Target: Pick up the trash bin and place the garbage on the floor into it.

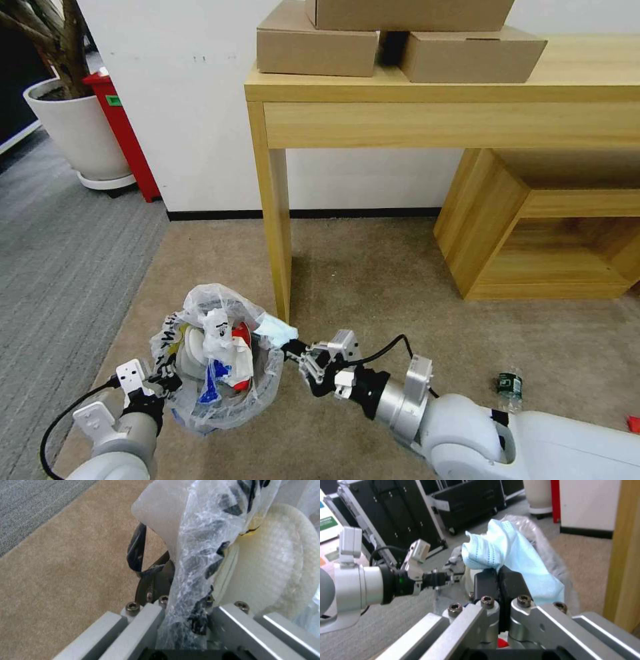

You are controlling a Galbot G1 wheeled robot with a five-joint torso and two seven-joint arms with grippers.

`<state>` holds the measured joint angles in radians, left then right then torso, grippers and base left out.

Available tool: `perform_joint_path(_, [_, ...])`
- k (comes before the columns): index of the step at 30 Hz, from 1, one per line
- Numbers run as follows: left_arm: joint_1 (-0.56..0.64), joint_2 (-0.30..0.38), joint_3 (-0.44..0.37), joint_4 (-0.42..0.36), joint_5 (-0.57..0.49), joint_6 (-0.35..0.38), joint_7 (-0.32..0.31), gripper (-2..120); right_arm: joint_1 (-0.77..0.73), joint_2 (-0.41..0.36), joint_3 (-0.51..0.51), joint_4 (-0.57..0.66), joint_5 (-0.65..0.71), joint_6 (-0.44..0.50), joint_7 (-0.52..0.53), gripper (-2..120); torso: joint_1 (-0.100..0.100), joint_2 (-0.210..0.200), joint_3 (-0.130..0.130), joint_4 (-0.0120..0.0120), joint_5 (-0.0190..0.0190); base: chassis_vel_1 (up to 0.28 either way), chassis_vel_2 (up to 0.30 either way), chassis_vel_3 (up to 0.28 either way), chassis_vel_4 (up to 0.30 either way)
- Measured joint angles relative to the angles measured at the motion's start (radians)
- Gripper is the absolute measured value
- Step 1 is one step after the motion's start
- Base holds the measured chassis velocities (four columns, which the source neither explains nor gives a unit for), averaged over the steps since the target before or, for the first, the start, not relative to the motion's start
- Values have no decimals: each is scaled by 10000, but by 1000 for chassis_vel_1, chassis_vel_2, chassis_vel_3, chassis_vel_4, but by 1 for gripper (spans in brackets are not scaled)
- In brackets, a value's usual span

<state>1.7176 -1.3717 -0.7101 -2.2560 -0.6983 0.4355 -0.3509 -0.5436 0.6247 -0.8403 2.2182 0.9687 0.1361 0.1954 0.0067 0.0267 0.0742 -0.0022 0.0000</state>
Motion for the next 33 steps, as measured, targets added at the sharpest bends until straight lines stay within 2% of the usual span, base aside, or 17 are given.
perform_joint_path(3, [44, -41, 41, -82, 71, 5, 11, 0, 778, 422, -917, -226, 158, -230, 353, 0, 0, 1, 1, -1, 0, 0, 0, 0, 0])
perform_joint_path(8, [79, -110, 66, -131, 137, 10, 29, 0, 1579, 1041, -1613, -480, 457, -477, 795, 0, 0, 0, 1, 0, -2, 0, 0, 0, 0])
perform_joint_path(10, [108, -154, 62, -157, 169, 10, 43, 0, 2078, 1623, -1971, -830, 597, -628, 1148, 0, 0, 0, 0, 2, -2, 0, 0, 0, 0])
perform_joint_path(14, [164, -204, 36, -162, 200, -3, 66, 0, 2304, 2149, -2167, -1232, 659, -822, 1576, 0, 0, 1, 0, 2, -1, 0, 0, 0, 0])
perform_joint_path(21, [206, -206, -14, -170, 203, -41, 85, 0, 2144, 2277, -2242, -1517, 632, -1093, 1842, 1, 0, 0, 0, -1, -1, 0, 0, 0, 0])
perform_joint_path(23, [187, -216, -10, -167, 202, -41, 87, 0, 2004, 2342, -2244, -1619, 623, -1175, 1948, 13, 0, 0, 1, 0, -1, 0, 0, 0, 0])
perform_joint_path(24, [187, -216, -10, -167, 202, -41, 87, 0, 2004, 2342, -2244, -1619, 623, -1175, 1948, 13, 0, 0, 1, 0, -1, 0, 0, 0, 0])
perform_joint_path(27, [144, -245, 22, -104, 205, -44, 88, 0, 1905, 2369, -2214, -1647, 598, -1176, 1960, 27, 0, 0, 0, -1, 0, 0, 0, 0, 0])
perform_joint_path(29, [138, -253, 30, -90, 208, -44, 87, 0, 1898, 2369, -2208, -1647, 588, -1177, 1959, 29, 0, 0, 0, -1, -1, 0, 0, 0, 0])
perform_joint_path(31, [98, -289, 46, -33, 231, -44, 90, 0, 1862, 2377, -2202, -1670, 538, -1150, 1952, 41, 0, 1, 0, -1, 0, 0, 0, 0, 0])
perform_joint_path(33, [90, -295, 48, -15, 237, -44, 91, 0, 1859, 2379, -2199, -1670, 528, -1137, 1950, 42, 0, 0, 0, -1, 0, 0, 0, 0, 0])
